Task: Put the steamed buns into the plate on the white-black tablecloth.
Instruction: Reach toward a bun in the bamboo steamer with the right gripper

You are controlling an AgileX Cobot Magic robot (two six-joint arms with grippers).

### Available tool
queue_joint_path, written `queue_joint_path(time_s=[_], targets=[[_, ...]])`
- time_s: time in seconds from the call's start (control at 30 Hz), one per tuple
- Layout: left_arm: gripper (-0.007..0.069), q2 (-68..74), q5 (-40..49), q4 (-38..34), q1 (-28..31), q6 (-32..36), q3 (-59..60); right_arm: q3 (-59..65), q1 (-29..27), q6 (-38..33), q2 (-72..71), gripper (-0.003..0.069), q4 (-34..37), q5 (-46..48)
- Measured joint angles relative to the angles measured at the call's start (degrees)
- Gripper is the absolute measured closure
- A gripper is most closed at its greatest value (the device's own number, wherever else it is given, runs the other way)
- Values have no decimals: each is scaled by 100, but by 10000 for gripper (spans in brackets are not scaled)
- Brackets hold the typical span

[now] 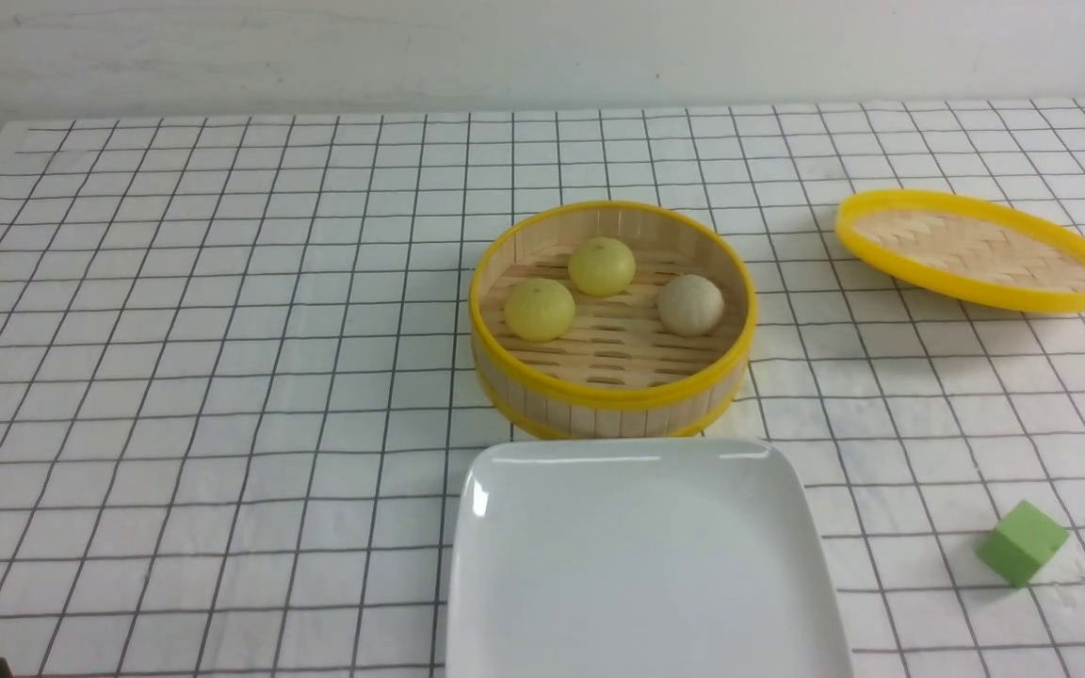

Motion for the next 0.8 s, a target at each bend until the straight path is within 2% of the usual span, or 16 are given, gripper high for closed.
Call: queue_joint_path(time_s=[0.8], targets=[[384,0,-35,48,0,0,0,0,0,-117,0,420,13,-38]])
